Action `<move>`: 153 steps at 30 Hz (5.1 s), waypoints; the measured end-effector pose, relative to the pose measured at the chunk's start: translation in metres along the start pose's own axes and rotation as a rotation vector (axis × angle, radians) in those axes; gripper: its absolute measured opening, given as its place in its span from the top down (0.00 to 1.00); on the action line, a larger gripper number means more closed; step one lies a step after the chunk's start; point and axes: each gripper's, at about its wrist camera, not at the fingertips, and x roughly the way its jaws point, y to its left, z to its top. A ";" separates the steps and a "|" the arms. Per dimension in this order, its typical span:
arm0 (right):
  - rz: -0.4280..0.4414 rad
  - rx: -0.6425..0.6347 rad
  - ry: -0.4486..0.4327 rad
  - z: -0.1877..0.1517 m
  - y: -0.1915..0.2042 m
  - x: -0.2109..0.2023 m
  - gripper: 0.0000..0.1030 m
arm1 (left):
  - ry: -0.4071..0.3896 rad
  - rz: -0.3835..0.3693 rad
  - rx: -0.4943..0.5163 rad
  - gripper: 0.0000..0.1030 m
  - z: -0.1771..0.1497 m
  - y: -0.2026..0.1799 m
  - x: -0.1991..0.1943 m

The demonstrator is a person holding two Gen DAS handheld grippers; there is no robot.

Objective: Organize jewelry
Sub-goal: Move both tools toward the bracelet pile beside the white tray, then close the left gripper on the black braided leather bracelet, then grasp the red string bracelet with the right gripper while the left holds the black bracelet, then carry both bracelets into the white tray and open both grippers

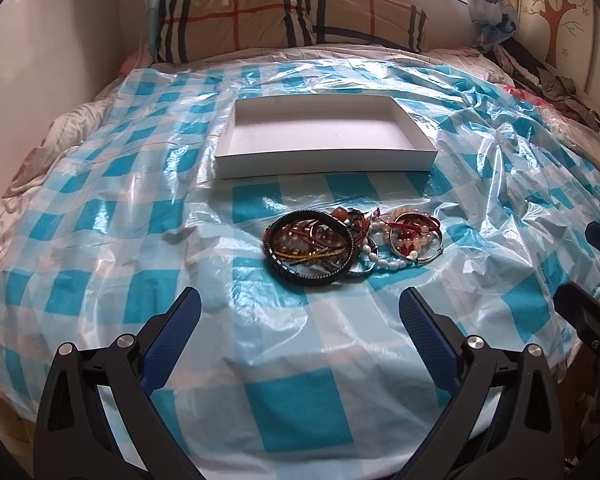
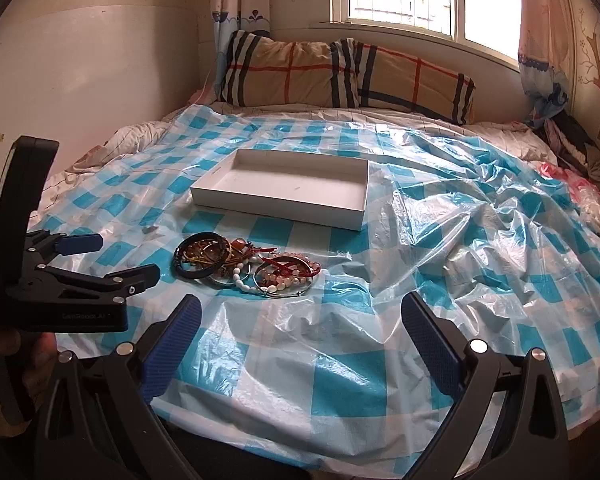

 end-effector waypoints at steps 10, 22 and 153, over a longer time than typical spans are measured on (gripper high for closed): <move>0.016 0.032 0.044 -0.001 -0.015 0.035 0.07 | 0.050 -0.045 0.023 0.07 0.040 -0.006 0.066; 0.020 0.048 0.059 0.000 -0.020 0.050 0.07 | 0.094 -0.017 0.060 0.07 0.038 -0.010 0.094; 0.281 0.140 0.116 0.057 -0.048 0.126 0.50 | 0.041 -0.091 -0.038 0.31 0.047 0.039 0.069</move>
